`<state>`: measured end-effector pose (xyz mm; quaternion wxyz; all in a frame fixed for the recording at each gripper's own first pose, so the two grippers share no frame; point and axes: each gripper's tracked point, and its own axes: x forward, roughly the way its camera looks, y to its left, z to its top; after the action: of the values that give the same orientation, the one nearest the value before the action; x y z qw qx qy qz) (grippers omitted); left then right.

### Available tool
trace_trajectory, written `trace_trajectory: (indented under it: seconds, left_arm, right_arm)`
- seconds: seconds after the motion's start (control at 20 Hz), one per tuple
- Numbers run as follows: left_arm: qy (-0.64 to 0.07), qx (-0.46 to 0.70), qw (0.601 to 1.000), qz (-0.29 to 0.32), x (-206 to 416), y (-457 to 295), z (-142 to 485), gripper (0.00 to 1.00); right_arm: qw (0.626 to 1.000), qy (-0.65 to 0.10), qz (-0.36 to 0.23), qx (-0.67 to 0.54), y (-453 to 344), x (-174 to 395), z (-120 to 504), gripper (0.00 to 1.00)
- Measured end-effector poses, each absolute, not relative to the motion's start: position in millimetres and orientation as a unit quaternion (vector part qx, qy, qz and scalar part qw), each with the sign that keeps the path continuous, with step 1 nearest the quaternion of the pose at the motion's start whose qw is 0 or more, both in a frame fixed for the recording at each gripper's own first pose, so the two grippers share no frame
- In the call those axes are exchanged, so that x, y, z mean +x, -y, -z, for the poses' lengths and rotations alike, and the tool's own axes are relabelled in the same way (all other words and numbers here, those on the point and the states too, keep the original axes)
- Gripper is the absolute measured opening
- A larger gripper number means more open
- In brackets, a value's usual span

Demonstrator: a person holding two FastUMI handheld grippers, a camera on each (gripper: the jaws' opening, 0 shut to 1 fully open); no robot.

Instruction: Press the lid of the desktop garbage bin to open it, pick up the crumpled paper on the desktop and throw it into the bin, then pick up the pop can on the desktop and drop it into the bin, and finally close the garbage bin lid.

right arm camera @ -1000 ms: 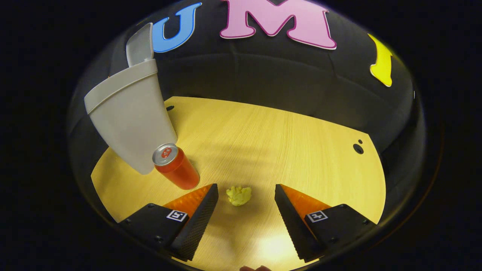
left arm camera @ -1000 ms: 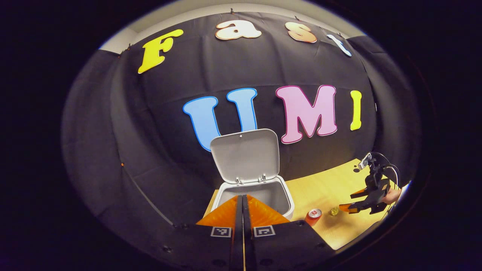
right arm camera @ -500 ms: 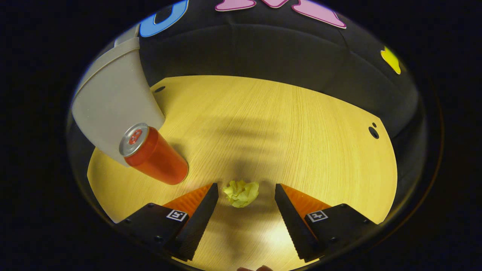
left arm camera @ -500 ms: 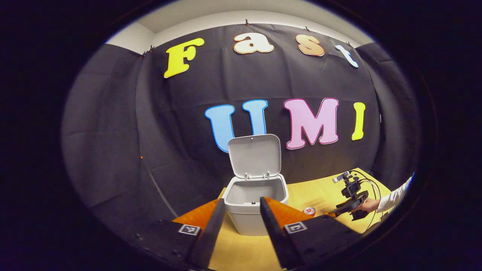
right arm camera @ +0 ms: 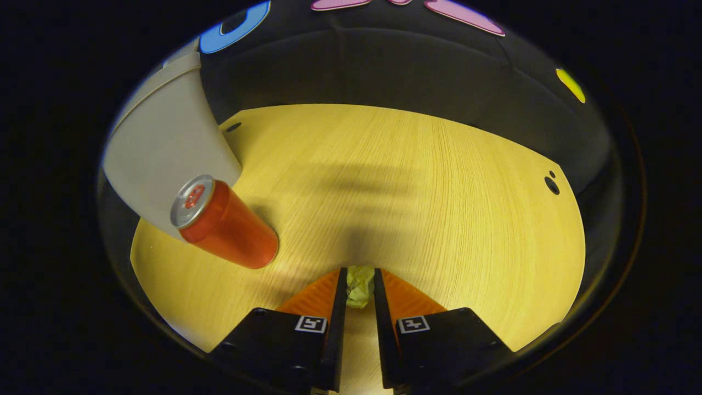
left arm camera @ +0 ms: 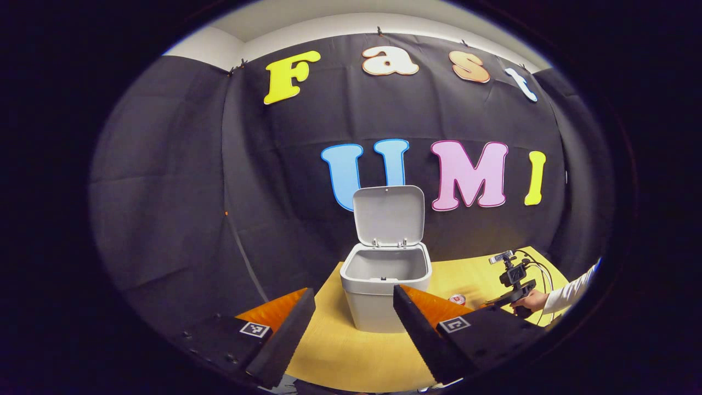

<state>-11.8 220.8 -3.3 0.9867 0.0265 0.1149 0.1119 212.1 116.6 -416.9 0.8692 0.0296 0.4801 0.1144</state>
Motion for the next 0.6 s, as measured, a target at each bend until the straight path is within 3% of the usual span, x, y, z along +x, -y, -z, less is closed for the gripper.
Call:
trace_trajectory:
  seconds: [0.2, 0.6]
  left_arm:
    - [-0.102, 0.019, 0.989, -0.104, -11, -217, 3, 0.96]
    - [-0.087, 0.013, 0.994, -0.066, 11, -198, -2, 0.96]
  right_arm:
    - [0.899, -0.414, -0.133, 0.042, -124, 226, 361, 0.32]
    - [0.945, -0.244, -0.212, 0.051, -172, 265, 179, 0.32]
